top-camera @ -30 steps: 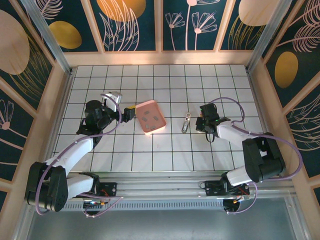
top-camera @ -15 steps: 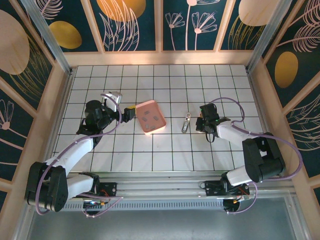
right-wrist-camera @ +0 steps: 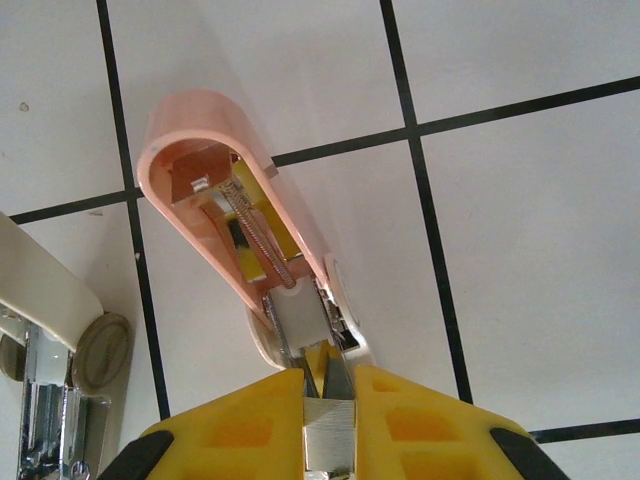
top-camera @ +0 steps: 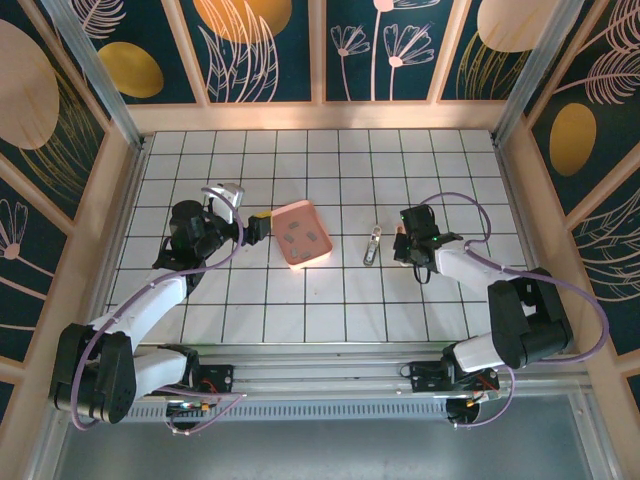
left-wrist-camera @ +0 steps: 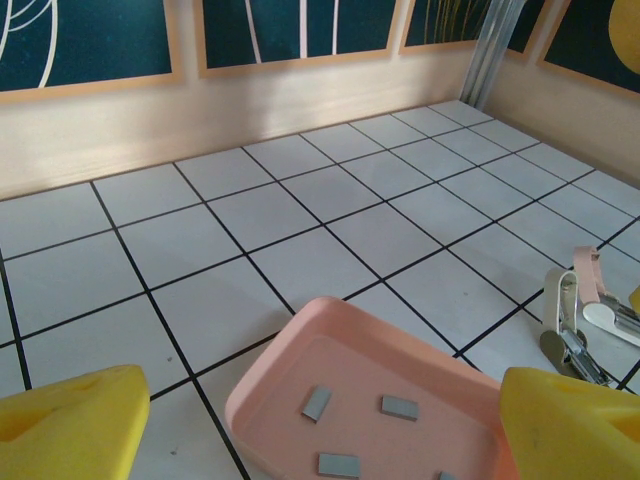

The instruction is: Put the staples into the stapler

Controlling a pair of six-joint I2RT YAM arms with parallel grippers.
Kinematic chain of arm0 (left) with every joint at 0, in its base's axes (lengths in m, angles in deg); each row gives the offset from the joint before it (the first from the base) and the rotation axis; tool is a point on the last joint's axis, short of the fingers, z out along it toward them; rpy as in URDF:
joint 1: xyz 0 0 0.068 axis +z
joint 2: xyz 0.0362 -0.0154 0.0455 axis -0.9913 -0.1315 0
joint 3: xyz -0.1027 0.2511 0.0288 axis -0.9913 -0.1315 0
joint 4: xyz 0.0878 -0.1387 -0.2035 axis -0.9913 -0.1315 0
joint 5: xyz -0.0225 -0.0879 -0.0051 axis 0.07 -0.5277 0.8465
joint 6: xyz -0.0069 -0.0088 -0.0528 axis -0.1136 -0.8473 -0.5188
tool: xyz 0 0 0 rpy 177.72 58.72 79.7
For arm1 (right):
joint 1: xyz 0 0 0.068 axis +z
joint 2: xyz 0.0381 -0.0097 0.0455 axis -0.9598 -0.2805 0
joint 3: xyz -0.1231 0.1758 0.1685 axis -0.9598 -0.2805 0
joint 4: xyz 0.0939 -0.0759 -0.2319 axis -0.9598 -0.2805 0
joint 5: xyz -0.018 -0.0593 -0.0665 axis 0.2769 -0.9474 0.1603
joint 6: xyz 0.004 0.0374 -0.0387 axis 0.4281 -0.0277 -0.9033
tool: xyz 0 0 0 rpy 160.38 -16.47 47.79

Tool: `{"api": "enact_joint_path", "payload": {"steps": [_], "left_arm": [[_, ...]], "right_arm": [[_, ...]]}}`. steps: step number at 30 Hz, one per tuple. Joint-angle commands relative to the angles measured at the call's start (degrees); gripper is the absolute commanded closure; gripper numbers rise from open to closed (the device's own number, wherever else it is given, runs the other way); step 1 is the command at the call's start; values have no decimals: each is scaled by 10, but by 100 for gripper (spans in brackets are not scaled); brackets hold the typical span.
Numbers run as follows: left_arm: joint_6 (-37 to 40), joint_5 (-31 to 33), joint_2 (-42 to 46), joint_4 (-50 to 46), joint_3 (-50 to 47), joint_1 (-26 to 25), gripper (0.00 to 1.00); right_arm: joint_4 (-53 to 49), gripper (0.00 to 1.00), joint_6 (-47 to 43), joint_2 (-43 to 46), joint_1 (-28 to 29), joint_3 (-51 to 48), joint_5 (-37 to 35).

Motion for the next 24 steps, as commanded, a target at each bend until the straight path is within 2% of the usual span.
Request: {"api": "enact_joint_path", "payload": {"steps": [1,9,16,24], "left_arm": [[8,-4,-5,3,14,-4,10],[7,-5,-5,3,14,-4,10],[7,-5,-5,3,14,-4,10],[9,-4,-4,2,14,-5,10]], "right_arm": [[-7,83,-9,-12,9,13,17],[-12,83,-8,-18,32,27,21],[-28,83,-17,6,27,41,-6],[-42,83,-16,-8,26,41,-25]]}}
